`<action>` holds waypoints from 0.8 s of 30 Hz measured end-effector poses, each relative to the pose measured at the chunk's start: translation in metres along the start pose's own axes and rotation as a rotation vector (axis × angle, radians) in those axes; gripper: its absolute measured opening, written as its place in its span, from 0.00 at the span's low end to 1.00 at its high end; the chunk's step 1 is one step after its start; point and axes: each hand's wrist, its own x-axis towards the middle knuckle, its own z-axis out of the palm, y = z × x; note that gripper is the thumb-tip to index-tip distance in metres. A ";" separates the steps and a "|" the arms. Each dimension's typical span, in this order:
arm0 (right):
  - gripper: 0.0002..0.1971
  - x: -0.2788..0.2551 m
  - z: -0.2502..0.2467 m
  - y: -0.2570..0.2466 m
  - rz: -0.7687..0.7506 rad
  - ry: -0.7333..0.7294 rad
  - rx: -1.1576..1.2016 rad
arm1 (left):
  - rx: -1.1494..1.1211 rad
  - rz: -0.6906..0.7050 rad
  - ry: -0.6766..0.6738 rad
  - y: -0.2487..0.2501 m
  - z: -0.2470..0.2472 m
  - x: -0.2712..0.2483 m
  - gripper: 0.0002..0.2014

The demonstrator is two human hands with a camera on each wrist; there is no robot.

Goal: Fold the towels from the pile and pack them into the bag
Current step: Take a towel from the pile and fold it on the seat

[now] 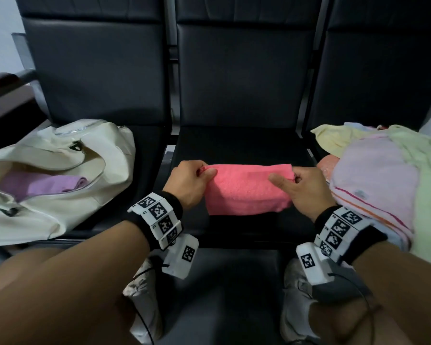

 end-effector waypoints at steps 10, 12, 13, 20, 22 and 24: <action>0.30 0.041 0.002 0.004 0.134 -0.135 0.013 | -0.027 -0.033 -0.060 -0.002 -0.004 0.034 0.16; 0.13 0.053 0.004 0.006 0.159 -0.184 0.054 | -0.142 -0.095 -0.097 -0.004 0.002 0.042 0.14; 0.05 0.058 0.004 0.006 0.191 -0.219 0.074 | -0.214 -0.135 -0.113 -0.005 0.005 0.047 0.12; 0.07 0.079 0.006 0.036 0.369 -0.191 0.067 | -0.381 -0.205 -0.163 -0.019 0.029 0.077 0.10; 0.07 0.085 0.011 0.043 0.395 -0.182 0.056 | -0.226 -0.174 -0.206 -0.027 0.036 0.085 0.16; 0.07 0.091 0.018 0.050 0.416 -0.184 0.047 | -0.091 -0.166 -0.192 -0.034 0.041 0.095 0.13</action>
